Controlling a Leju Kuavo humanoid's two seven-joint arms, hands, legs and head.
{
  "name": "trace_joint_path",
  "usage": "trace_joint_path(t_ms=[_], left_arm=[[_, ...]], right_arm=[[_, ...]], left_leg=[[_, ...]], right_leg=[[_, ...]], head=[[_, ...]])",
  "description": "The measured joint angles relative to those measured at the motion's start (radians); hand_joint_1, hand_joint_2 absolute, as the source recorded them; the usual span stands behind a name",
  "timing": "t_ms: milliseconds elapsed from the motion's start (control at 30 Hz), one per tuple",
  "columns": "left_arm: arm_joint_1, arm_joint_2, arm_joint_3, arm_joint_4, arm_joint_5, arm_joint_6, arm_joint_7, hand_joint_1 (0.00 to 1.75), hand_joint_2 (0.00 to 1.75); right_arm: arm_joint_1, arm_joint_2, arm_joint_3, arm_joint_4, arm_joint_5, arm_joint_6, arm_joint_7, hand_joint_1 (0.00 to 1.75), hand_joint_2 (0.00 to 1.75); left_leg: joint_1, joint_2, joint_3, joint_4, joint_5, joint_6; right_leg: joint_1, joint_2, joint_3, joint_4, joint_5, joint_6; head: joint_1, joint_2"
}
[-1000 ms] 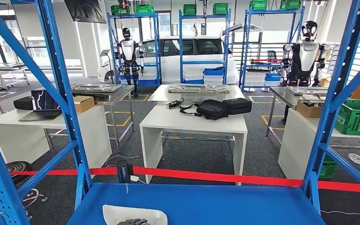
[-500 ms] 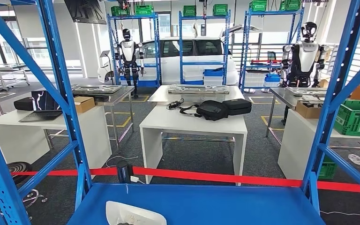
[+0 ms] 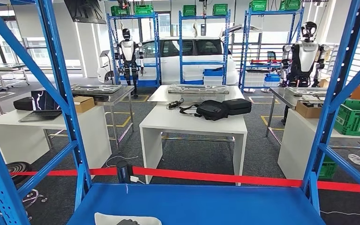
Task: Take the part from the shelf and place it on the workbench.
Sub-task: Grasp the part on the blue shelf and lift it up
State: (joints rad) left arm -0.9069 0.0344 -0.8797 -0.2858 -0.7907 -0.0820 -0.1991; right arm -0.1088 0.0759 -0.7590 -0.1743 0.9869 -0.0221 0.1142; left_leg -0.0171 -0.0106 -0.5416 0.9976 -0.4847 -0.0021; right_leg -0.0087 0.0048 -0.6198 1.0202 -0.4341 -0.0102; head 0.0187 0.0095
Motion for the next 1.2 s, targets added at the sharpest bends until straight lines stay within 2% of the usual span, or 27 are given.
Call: trace_joint_path(t_ms=[267,567,700,800,867,1000,1067,1200], left_arm=[[-0.001,-0.005,0.003,0.0,0.0,0.001,-0.003,1.75,1.75],[0.004,-0.007,0.02,-0.003,0.012,0.067,-0.102,1.75,1.75],[0.012,-0.013,0.058,-0.004,0.088,0.063,-0.126,1.75,1.75],[0.013,-0.027,0.126,-0.014,0.206,0.044,-0.16,1.75,1.75],[0.013,-0.039,0.187,-0.029,0.3,-0.001,-0.2,1.75,1.75],[0.004,-0.065,0.316,-0.108,0.519,-0.213,-0.31,1.75,1.75],[0.001,-0.075,0.367,-0.19,0.62,-0.285,-0.342,1.75,1.75],[0.013,-0.08,0.425,-0.447,0.815,-0.329,-0.312,1.75,1.75]], right_arm=[[0.0,0.0,-0.003,0.0,0.0,0.0,0.001,0.0,0.0],[0.001,0.0,-0.008,0.0,0.0,-0.003,-0.005,0.0,0.0],[0.002,0.0,-0.012,0.0,-0.002,-0.004,-0.006,0.0,0.0],[0.004,0.0,-0.023,0.0,-0.01,-0.007,-0.007,0.0,0.0],[0.006,0.0,-0.029,0.0,-0.014,-0.009,-0.009,0.0,0.0],[0.017,0.0,-0.04,0.0,-0.017,-0.009,-0.021,0.0,0.0],[0.024,0.0,-0.049,0.0,-0.022,-0.01,-0.026,0.0,0.0],[0.036,0.0,-0.065,0.0,-0.031,-0.012,-0.028,0.0,0.0]], left_leg=[[0.0,0.0,0.001,0.0,0.0,0.0],[0.0,0.0,0.0,0.0,0.0,0.0],[0.0,0.0,0.0,0.0,0.0,0.0],[0.0,0.0,0.0,0.001,0.0,0.0],[0.0,0.0,0.0,0.001,0.0,0.0],[0.0,0.0,-0.001,0.001,0.0,0.0],[0.0,0.0,-0.001,0.001,0.0,0.0],[0.0,0.0,-0.002,0.001,-0.001,0.001]], right_leg=[[0.0,0.0,0.001,0.0,0.0,0.0],[0.0,0.0,0.001,0.0,0.0,0.0],[0.0,0.0,0.0,0.0,0.0,0.0],[0.0,0.0,0.0,0.0,0.0,0.0],[0.0,-0.001,0.0,0.0,0.0,0.0],[0.0,0.0,-0.001,0.0,0.0,0.0],[0.0,0.0,-0.001,0.0,0.0,0.0],[0.0,0.0,-0.002,0.0,0.0,0.0]], head=[[0.0,0.0],[0.0,0.0],[0.0,0.0],[0.0,0.0],[0.0,0.0],[0.0,0.0],[0.0,0.0],[0.0,0.0]])
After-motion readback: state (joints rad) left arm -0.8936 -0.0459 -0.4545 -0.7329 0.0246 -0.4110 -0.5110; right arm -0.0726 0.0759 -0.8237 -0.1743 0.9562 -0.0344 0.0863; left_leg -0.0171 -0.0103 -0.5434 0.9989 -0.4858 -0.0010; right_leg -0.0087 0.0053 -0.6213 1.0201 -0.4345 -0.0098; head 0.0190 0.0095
